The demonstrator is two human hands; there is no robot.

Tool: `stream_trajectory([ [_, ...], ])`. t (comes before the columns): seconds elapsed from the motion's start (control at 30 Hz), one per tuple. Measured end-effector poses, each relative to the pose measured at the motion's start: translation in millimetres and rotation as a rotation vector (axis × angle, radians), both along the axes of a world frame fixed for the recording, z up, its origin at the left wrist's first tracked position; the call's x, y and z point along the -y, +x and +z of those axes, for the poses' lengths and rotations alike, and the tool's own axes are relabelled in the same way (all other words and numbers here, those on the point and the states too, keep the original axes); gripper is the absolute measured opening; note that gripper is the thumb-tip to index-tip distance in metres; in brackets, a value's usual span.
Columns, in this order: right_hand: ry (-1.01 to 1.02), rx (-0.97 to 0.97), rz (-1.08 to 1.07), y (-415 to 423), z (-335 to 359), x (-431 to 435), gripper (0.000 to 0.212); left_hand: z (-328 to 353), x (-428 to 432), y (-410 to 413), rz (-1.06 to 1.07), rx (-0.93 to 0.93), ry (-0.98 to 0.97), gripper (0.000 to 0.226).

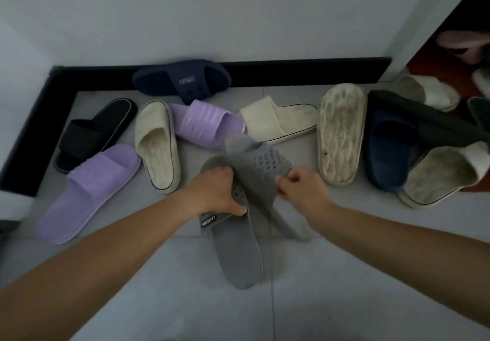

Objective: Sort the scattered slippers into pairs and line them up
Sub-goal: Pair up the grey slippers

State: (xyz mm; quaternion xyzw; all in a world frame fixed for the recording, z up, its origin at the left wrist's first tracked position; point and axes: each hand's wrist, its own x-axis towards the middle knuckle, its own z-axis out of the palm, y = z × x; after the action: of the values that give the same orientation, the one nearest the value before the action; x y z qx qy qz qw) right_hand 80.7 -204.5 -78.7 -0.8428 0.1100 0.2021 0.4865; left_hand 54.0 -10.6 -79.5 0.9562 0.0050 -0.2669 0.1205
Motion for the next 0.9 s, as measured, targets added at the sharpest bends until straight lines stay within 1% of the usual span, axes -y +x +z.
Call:
stream_trajectory([
  [0.03,-0.038,-0.016,0.031,-12.3,-6.2,-2.0,0.037,-1.6,-1.4,-3.8,-0.005,-0.023,0.007,0.085],
  [0.13,-0.124,-0.103,0.077,-37.3,-21.3,-2.3,0.028,-9.0,-2.5,-19.0,0.023,-0.067,0.028,0.071],
  [0.23,-0.05,-0.219,0.03,-50.6,-28.0,-6.1,0.023,-17.4,-2.8,-26.5,0.026,-0.074,0.001,0.067],
  [0.3,0.024,-0.292,0.074,-56.1,-29.5,-10.3,0.022,-21.4,-6.1,-25.8,0.033,-0.1,-0.091,0.075],
  [0.37,0.112,-0.307,0.119,-60.0,-29.7,-12.6,0.01,-22.9,-9.1,-21.7,0.057,-0.107,-0.192,0.089],
  [0.4,0.138,-0.302,0.15,-60.9,-28.8,-13.6,0.002,-23.8,-9.7,-18.8,0.07,-0.099,-0.21,0.09],
  [0.47,0.132,-0.296,0.251,-61.7,-30.3,-15.4,0.013,-26.9,-9.2,-12.8,0.07,-0.076,-0.191,0.079],
  [0.53,0.097,-0.318,0.317,-66.0,-32.7,-19.4,0.017,-29.2,-6.5,-8.4,0.031,-0.073,-0.153,0.063],
  [0.63,0.067,-0.364,0.293,-79.4,-42.7,-26.8,0.033,-31.5,-0.6,-4.4,0.034,-0.092,-0.122,0.054],
  [0.7,0.023,-0.308,0.259,-84.3,-50.0,-33.0,0.04,-32.8,1.8,-2.2,0.054,-0.091,-0.105,0.054],
  [0.73,-0.007,-0.259,0.237,-82.6,-51.3,-35.7,0.036,-33.0,1.8,-0.3,0.068,-0.094,-0.105,0.055],
  [0.8,-0.06,-0.168,0.23,-76.0,-50.8,-37.7,0.018,-32.3,-1.3,3.3,0.101,-0.108,-0.124,0.055],
  [0.83,-0.092,-0.13,0.26,-72.4,-49.9,-36.6,0.017,-30.8,-3.1,3.4,0.11,-0.113,-0.127,0.053],
  [0.9,-0.174,-0.067,0.336,-66.3,-47.8,-29.5,0.03,-26.3,-3.5,2.3,0.097,-0.075,-0.106,0.049],
])
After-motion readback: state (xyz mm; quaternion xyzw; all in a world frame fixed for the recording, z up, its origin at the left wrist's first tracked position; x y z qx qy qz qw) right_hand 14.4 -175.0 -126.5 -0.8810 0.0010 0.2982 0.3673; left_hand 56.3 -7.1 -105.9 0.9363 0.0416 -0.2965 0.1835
